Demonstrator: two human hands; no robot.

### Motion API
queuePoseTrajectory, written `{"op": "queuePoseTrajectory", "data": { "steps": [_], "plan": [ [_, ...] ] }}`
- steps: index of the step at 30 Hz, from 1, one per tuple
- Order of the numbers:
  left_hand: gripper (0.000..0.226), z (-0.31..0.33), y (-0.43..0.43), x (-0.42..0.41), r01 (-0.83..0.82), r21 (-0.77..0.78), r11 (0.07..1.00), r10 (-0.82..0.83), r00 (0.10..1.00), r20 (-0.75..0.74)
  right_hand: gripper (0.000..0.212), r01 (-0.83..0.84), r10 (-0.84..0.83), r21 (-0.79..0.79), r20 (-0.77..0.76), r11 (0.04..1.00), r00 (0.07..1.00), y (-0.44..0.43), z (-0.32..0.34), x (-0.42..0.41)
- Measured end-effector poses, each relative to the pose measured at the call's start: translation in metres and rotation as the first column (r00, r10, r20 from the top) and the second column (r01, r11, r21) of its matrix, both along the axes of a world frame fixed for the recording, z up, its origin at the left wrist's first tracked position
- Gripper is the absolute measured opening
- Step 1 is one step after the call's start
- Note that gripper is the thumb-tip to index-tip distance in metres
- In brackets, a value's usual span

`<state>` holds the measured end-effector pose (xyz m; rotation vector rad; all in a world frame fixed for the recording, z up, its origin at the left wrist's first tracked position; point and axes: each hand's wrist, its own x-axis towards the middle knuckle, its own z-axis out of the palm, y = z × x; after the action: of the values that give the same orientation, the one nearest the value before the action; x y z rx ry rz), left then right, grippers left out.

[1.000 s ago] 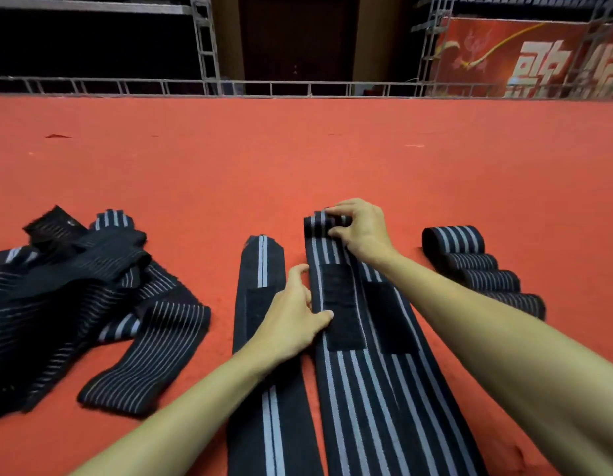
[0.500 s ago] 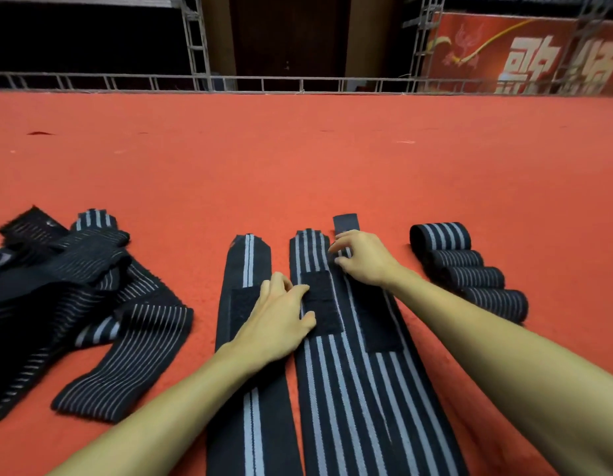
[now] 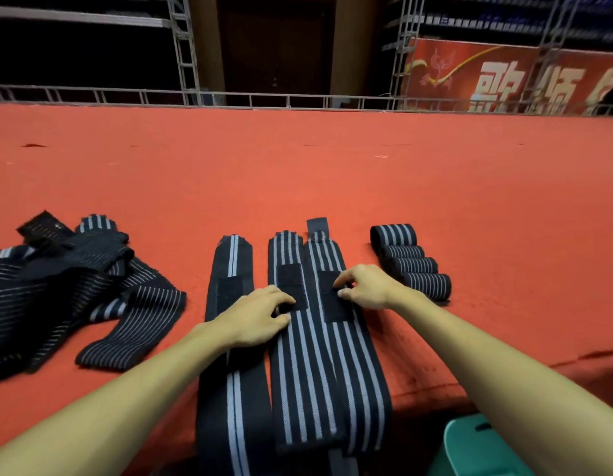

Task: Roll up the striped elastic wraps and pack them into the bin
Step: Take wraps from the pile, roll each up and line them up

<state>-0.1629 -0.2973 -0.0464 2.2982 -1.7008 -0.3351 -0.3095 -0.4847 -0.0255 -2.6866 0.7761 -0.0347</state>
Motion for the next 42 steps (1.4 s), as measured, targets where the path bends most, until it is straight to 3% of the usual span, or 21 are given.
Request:
{"op": "queuePoseTrajectory", "data": {
  "steps": [5,12,19,24,29,36,42],
  "plan": [
    [0.026,0.013,-0.031,0.020,-0.016,-0.043,0.999,0.015,1.000,-0.024,0.027,0.070,-0.071,0.017,0.056,0.997,0.996,-0.021,0.004,0.023],
    [0.028,-0.001,-0.091,0.076,-0.216,-0.202,0.955,0.200,0.975,-0.098,0.027,0.129,-0.129,0.007,0.178,0.992,0.976,-0.065,-0.005,0.076],
    [0.038,-0.025,-0.156,0.123,-0.450,-0.256,0.855,0.423,0.893,-0.154,0.025,0.095,-0.137,0.129,0.374,0.987,0.917,-0.088,-0.032,0.133],
    [0.037,-0.035,-0.177,0.136,-0.557,-0.281,0.782,0.545,0.829,-0.125,0.018,0.177,-0.224,0.142,0.491,0.974,0.842,-0.091,-0.050,0.156],
    [0.010,-0.038,-0.172,0.134,-0.555,-0.397,0.731,0.462,0.830,-0.312,0.025,0.203,-0.238,0.125,0.512,0.971,0.825,-0.092,-0.057,0.154],
    [0.034,-0.036,-0.166,0.136,-0.460,-0.570,0.681,0.173,0.858,-0.484,0.034,0.145,-0.214,0.167,0.540,0.975,0.814,-0.092,-0.054,0.153],
    [0.022,-0.025,-0.162,0.129,-0.539,-0.543,0.644,-0.066,0.668,-0.741,0.022,0.170,-0.212,0.134,0.432,0.976,0.877,-0.090,-0.052,0.155]
  ]
}}
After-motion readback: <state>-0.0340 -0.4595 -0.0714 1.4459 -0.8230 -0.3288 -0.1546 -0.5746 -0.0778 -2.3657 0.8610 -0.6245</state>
